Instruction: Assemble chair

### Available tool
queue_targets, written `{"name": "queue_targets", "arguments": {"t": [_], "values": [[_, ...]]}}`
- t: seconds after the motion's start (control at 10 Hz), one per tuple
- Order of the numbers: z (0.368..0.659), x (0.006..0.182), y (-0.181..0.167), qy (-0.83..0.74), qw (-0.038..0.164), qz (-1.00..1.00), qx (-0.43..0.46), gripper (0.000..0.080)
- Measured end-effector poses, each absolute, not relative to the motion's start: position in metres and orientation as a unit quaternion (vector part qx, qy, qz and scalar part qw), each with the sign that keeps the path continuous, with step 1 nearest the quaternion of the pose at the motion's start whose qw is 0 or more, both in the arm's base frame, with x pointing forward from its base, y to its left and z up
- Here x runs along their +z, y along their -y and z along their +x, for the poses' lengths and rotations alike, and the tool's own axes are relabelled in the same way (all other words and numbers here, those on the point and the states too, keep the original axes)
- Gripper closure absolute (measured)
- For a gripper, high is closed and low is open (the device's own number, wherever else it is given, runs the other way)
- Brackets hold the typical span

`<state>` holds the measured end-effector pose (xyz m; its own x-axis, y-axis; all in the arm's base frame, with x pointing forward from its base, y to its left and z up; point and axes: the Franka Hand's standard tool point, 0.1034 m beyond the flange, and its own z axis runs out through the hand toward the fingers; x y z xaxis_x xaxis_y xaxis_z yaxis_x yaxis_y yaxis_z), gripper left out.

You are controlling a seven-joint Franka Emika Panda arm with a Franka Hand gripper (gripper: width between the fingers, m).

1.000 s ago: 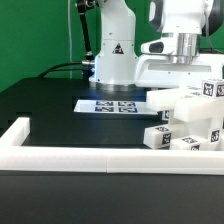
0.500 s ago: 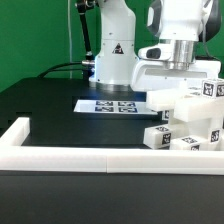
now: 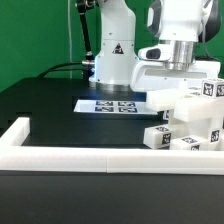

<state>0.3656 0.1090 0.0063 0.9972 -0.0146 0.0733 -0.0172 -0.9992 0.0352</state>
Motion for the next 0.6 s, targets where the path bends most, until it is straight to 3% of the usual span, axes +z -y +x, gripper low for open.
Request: {"name": "queue_targets", "arguments": {"t": [0.4, 0.6], "values": [[0.366, 0.007, -0.108, 0.004, 0.018, 0.999, 0.035, 0.0516], [0.373, 0.032, -0.104, -0.005, 0.004, 1.0, 0.016, 0.0515]]}}
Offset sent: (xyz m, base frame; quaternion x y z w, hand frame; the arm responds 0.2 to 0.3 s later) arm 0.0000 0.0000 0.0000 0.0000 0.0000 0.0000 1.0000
